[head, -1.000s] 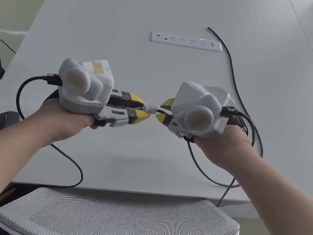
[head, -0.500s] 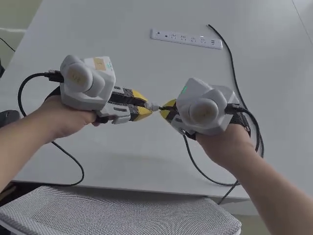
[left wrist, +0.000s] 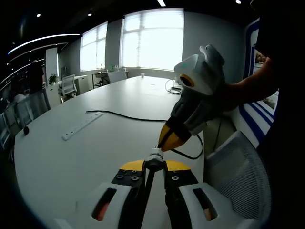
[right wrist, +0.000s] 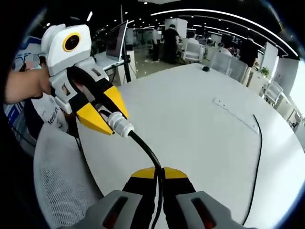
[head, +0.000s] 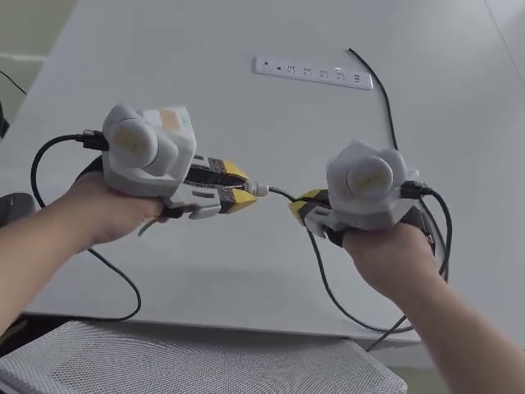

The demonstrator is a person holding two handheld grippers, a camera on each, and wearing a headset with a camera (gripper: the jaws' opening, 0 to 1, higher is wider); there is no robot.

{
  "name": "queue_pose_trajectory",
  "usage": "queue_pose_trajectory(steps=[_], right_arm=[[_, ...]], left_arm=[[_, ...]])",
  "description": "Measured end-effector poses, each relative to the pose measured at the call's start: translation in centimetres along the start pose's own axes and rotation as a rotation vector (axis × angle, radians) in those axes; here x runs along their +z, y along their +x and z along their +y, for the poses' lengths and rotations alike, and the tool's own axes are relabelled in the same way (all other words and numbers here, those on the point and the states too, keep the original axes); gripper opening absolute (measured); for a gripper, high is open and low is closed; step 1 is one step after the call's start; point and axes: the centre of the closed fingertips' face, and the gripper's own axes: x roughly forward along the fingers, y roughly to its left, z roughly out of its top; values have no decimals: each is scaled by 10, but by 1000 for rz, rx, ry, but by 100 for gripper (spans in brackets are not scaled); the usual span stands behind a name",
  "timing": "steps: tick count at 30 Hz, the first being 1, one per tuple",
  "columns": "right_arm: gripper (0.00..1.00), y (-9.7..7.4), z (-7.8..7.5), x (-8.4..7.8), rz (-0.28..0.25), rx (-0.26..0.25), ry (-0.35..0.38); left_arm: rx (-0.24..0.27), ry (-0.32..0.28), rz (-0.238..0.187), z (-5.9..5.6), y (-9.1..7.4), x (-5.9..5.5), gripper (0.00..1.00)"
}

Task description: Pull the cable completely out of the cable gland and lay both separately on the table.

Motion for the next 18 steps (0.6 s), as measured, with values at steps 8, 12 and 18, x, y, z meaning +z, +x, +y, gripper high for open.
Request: queue_pose_trajectory(steps=[8,12,18], right_arm=[[0,2,-6,-14,46,-24,33],[0,2,-5,-13,49,-32,1],[0,3,-7,-12,45,-30,-17]], left_arm=[[-4,8,8,-3,-1,-2,15],[-3,1,5,-3,-2,-3,15],[-2,-1,8,-2,-1,-4,15]])
